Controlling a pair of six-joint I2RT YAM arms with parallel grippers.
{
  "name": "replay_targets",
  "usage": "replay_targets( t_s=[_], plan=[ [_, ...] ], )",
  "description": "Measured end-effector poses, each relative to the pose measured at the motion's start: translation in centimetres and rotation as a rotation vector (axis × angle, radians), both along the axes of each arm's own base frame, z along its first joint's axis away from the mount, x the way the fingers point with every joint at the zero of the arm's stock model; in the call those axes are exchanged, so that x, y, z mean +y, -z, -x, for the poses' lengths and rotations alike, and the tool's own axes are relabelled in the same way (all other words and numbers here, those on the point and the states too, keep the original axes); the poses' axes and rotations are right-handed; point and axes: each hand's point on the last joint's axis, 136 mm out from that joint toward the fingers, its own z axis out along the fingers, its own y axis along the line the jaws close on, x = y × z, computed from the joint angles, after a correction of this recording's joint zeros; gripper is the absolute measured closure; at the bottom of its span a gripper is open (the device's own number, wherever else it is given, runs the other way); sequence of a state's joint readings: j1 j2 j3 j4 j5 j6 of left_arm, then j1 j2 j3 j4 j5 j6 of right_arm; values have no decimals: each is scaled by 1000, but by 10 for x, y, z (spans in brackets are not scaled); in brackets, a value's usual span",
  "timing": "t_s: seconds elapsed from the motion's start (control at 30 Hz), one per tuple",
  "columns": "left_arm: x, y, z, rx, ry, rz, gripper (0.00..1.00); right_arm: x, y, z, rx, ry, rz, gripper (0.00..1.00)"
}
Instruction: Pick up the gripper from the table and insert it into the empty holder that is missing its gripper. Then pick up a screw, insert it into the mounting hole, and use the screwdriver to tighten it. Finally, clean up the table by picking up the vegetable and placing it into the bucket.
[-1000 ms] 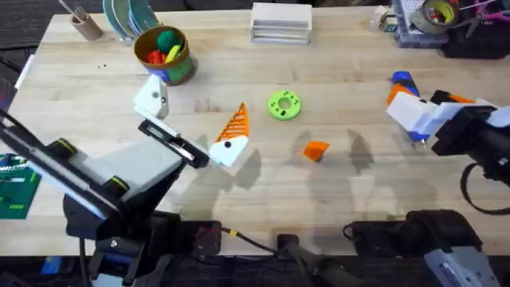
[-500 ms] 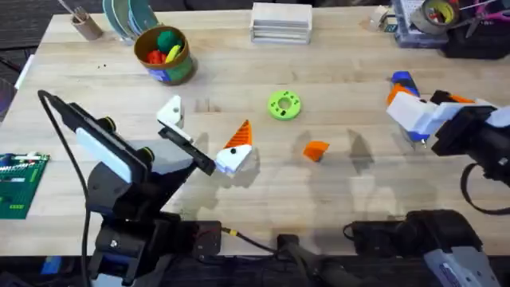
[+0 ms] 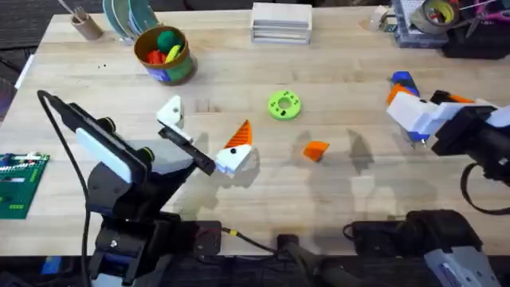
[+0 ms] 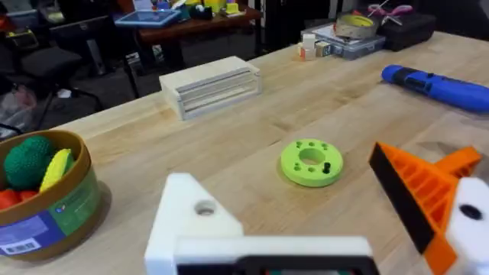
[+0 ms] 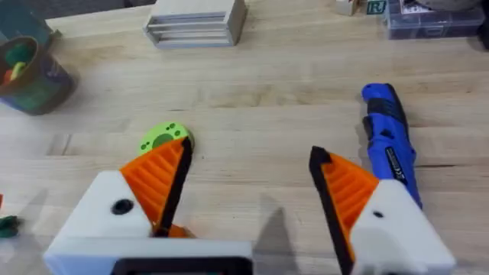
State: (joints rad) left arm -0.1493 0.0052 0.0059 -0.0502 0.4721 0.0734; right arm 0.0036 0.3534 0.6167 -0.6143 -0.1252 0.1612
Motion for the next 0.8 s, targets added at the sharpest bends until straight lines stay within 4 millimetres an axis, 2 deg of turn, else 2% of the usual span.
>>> replay_targets(
  t_s=[0.6, 0.8],
  plan=[
    [0, 0, 0, 0, 3, 0, 8, 0, 0, 0, 0, 0, 0, 9],
    [-14, 0, 11, 58, 97, 74, 8, 0, 0, 0, 0, 0, 0, 9]
  ],
)
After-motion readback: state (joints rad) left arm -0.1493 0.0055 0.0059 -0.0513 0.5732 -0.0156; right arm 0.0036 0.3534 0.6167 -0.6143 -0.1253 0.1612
